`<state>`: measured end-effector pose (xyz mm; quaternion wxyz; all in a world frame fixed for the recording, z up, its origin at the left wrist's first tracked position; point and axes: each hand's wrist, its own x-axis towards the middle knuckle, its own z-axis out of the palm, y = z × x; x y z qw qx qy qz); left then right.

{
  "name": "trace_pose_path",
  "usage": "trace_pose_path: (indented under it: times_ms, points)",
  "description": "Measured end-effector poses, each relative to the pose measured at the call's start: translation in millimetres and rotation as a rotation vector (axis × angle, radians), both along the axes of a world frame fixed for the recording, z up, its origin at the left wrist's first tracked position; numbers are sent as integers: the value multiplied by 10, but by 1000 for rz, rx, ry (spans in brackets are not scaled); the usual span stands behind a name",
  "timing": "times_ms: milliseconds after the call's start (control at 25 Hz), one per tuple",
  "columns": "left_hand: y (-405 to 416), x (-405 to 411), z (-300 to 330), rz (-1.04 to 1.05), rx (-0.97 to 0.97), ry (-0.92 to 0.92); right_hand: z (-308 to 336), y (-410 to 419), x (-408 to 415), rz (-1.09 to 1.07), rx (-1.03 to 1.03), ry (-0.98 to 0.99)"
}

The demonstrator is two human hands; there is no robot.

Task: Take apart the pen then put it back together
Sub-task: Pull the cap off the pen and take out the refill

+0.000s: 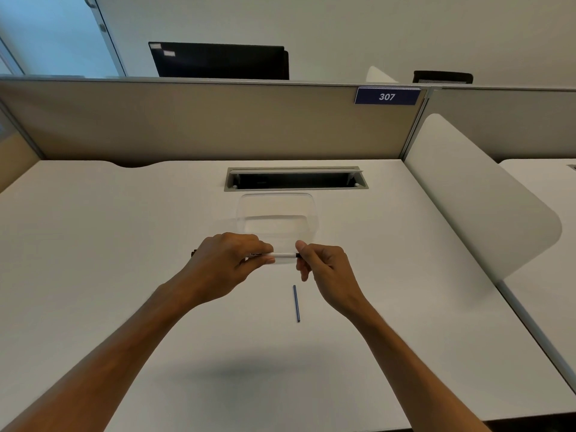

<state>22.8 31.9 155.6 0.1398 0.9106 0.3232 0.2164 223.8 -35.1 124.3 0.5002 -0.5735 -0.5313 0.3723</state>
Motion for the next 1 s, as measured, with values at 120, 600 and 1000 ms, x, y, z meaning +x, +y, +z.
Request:
trace_pose_path:
  times_ms: [120,600,1000]
  points:
    - [21,-16,-1,1,-15,7,4,1,27,39,0,-8]
    - [90,-72,6,17,-149,-17,71,-1,105,100,-5,-96]
    - [104,-127,14,29,-154,-28,62,19,64,38,-1,-83]
